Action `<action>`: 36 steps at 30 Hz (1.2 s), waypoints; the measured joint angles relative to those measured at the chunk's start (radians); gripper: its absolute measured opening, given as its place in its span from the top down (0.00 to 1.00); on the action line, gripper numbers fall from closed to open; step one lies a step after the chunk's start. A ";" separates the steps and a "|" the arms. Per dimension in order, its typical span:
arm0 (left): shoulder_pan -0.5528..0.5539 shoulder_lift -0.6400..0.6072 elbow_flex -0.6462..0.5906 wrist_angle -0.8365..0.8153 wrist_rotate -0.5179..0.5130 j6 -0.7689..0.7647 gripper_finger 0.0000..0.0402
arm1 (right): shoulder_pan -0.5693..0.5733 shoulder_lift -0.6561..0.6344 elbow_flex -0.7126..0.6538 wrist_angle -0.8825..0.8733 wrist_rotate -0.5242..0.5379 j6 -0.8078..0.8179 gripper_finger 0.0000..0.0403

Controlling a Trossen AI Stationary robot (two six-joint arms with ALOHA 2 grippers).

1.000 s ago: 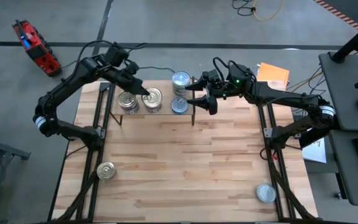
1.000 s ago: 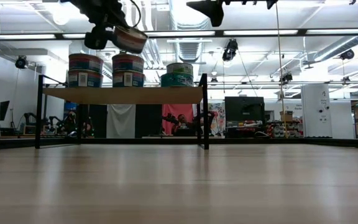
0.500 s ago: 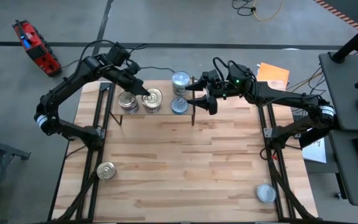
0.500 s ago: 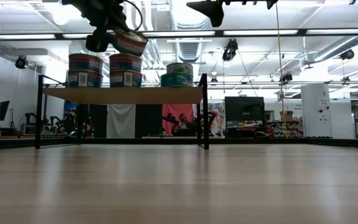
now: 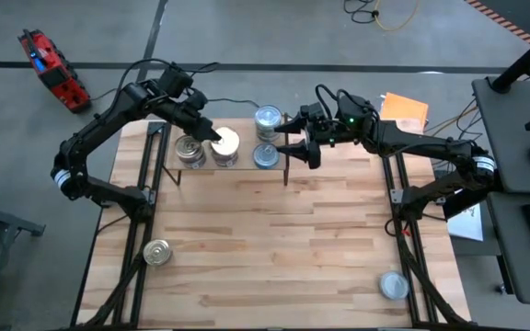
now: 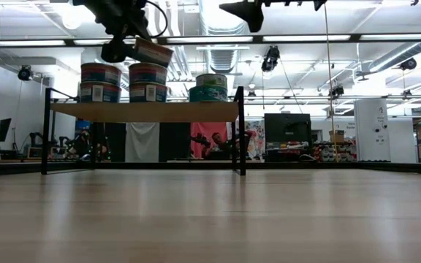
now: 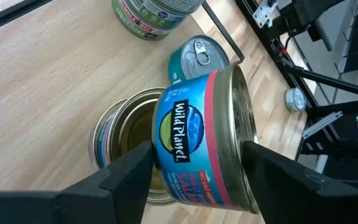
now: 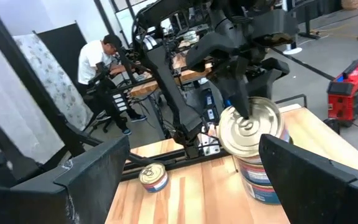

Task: Stack canned seafood by type on shelf
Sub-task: Stack the blue and pink tuna can on top of the blue and pink tuna can on the shelf, then move the green tuna can to the middle right of the table

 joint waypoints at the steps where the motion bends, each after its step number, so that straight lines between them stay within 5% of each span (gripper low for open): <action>1: 0.000 0.000 0.000 0.001 0.000 0.008 0.43 | 0.000 0.000 0.000 -0.001 0.008 0.000 0.11; 19: 0.000 0.000 0.005 -0.009 -0.090 0.053 0.35 | 0.000 0.000 0.000 -0.002 0.011 0.000 0.11; 28: 0.002 -0.001 0.222 -0.046 -0.163 0.153 0.32 | -0.001 -0.001 0.000 -0.057 0.068 0.045 0.11; 32: -0.006 -0.002 0.343 -0.016 -0.200 0.167 0.32 | -0.013 -0.005 0.026 -0.242 0.095 0.115 0.11; 36: -0.047 -0.002 0.425 0.071 -0.204 0.159 0.32 | -0.005 -0.006 0.096 -0.648 0.087 0.131 0.11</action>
